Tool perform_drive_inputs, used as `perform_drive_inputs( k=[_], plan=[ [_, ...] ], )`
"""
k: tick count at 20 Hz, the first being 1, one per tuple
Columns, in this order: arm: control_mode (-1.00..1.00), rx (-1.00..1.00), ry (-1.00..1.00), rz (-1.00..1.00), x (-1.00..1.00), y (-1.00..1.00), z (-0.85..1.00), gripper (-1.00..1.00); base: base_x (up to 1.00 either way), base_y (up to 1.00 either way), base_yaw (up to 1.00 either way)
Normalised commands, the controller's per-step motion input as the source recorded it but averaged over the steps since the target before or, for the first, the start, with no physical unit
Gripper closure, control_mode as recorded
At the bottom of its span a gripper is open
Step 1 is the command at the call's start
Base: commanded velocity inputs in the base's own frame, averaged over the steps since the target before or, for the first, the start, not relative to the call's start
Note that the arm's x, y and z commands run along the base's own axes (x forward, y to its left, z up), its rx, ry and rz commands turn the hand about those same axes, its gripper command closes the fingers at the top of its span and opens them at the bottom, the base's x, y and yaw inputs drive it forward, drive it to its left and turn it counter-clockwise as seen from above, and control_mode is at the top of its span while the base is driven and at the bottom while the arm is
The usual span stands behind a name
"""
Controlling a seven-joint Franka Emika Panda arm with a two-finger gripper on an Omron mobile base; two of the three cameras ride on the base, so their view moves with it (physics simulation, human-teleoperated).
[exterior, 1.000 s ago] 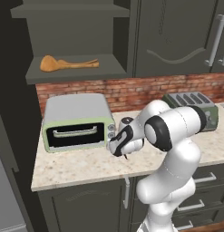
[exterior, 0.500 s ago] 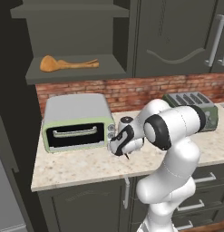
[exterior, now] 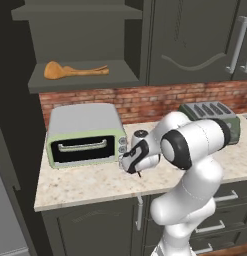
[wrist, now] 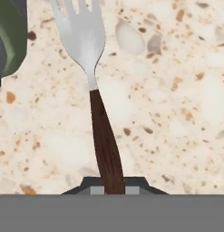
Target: Organize the utensils by type. Pick up the wooden spoons from the counter and place them in the open cabinet. Then pick up the metallic utensils from the counter and place them in the open drawer.
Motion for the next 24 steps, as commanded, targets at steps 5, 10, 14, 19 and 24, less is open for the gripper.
perform_drive_inputs(
  k=[5, 10, 14, 19, 24],
  plan=[
    [-1.00, 0.01, 0.00, 0.03, -0.39, -0.02, 0.00, 1.00, 0.00, 0.00, 0.00],
    [-1.00, -0.05, 0.00, 0.01, -0.04, 0.00, -0.54, 1.00, 0.00, 0.00, 0.00],
    [-1.00, -0.10, 0.00, 0.00, 0.00, 0.00, -0.97, 1.00, 0.00, 0.00, 0.00],
    [-1.00, -0.02, -0.01, 0.02, -0.05, -0.42, -1.00, 1.00, 0.00, 0.00, 0.00],
    [-1.00, 0.01, -0.01, 0.09, -0.18, -0.93, -1.00, 1.00, 0.00, 0.00, 0.00]
  ],
)
